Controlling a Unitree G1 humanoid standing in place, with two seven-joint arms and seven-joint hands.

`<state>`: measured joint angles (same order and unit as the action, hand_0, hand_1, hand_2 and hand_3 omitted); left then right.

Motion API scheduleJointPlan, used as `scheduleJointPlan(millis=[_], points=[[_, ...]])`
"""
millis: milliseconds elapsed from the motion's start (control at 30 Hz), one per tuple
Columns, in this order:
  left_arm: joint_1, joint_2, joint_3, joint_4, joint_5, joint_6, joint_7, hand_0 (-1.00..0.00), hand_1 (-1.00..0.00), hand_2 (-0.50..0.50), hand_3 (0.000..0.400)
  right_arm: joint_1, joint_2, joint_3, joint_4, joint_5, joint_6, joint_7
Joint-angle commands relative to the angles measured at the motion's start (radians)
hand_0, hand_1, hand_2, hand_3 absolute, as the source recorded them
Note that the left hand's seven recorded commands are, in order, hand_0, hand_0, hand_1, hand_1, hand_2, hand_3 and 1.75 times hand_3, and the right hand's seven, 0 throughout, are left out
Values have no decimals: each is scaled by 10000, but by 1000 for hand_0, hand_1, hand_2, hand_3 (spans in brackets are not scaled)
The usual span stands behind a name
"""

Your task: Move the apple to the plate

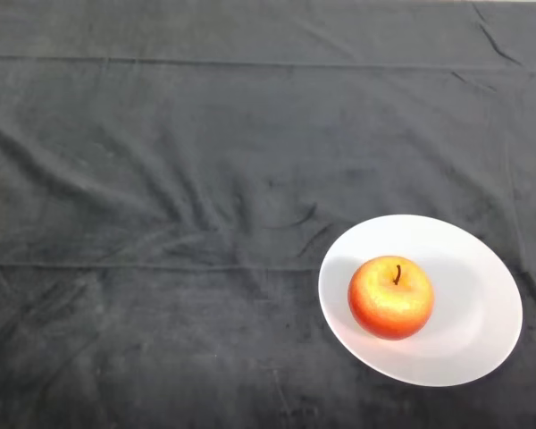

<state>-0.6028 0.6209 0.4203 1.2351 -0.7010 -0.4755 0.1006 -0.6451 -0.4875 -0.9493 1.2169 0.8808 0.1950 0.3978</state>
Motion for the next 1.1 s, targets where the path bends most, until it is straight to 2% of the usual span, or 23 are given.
scheduleJointPlan(millis=[33,1100], points=[[185,286,256,-48,134,129,-22,0,0,0,0,-159,-202,-40,18,178,-85,31],[139,135,887,-232,721,193,-38,0,0,0,0,-157,-198,-38,10,176,-85,28]])
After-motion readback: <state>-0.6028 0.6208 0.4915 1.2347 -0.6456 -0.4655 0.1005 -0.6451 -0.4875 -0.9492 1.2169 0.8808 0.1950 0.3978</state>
